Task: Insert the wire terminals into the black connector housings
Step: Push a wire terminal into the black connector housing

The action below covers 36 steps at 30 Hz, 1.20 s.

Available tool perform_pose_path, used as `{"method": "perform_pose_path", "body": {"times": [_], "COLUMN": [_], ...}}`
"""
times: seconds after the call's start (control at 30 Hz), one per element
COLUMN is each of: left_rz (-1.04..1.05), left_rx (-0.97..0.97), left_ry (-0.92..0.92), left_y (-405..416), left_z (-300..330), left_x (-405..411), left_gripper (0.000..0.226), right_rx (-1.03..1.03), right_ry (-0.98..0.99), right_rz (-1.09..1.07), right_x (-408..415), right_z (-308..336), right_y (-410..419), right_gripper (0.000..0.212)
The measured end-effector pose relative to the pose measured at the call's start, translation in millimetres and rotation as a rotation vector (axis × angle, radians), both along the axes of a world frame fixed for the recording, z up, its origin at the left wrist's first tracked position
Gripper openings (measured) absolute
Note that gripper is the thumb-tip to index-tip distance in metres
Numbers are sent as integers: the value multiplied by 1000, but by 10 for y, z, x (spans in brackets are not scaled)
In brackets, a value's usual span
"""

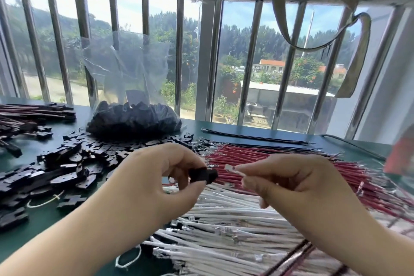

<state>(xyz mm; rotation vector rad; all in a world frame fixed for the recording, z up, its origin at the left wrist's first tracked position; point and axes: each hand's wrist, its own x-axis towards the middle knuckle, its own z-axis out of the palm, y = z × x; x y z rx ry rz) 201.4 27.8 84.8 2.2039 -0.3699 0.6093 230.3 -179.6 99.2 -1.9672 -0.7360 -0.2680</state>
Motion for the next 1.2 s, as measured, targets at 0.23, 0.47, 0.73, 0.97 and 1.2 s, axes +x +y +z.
{"method": "perform_pose_path", "body": {"times": [0.23, 0.47, 0.73, 0.97, 1.2], "left_rz": [-15, -191, -206, -326, -358], "left_rx": [-107, -244, -458, -599, -527], "left_ry": [6, 267, 368, 445, 482], "left_y": [0, -7, -58, 28, 39], "left_z": [-2, -20, 29, 5, 53], "left_x": [-4, 40, 37, 61, 31], "left_gripper": [29, 35, 36, 76, 72], "right_rx": [-63, -154, -136, -86, -81], "right_ry": [72, 55, 94, 76, 2], "right_rz": [-10, 17, 35, 29, 36], "right_x": [-16, -54, -30, -3, -36], "right_z": [10, 26, -16, -26, -17], "right_y": [9, 48, 46, 33, 35], "right_gripper": [22, 27, 22, 19, 23]}}
